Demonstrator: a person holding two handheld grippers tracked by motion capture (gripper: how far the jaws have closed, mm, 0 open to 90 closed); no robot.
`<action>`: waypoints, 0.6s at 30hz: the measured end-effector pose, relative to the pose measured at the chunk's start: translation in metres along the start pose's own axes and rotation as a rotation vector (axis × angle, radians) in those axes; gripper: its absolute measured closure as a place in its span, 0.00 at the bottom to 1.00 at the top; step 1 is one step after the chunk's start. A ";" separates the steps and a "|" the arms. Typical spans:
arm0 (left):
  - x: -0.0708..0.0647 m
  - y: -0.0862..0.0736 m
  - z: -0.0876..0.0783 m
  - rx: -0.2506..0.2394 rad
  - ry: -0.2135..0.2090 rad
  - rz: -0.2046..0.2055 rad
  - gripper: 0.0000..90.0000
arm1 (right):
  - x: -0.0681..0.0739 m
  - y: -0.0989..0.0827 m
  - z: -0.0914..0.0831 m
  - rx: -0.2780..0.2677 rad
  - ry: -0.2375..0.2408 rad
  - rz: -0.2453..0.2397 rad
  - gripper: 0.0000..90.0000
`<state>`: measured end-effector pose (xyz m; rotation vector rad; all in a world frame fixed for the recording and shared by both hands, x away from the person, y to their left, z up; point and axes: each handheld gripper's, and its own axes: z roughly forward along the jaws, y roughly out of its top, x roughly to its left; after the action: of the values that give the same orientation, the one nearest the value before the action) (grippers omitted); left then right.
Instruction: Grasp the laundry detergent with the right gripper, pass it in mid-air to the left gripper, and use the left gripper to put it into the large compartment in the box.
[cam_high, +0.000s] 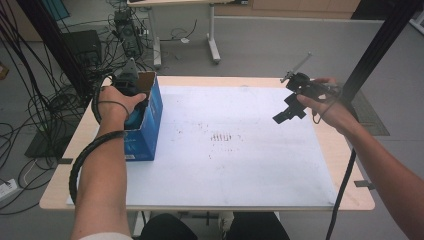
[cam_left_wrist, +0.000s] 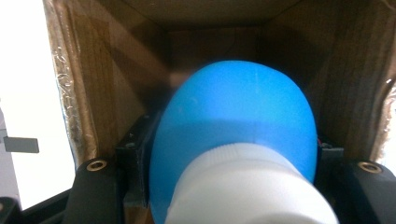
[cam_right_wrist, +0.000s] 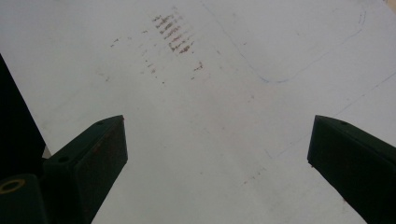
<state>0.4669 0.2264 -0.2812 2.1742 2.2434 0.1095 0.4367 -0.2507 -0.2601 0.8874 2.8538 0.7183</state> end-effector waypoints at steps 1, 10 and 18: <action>0.000 0.000 0.000 0.000 -0.002 -0.001 0.39 | 0.000 0.000 0.000 0.001 -0.003 -0.002 0.05; 0.000 0.000 0.000 -0.002 -0.003 -0.003 0.39 | -0.001 0.001 -0.001 0.001 -0.005 0.002 0.05; 0.000 -0.001 0.000 -0.005 -0.005 -0.004 0.39 | 0.001 0.003 -0.003 0.007 -0.008 -0.004 0.05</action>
<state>0.4659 0.2268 -0.2813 2.1647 2.2424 0.1097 0.4376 -0.2490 -0.2561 0.8827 2.8524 0.7031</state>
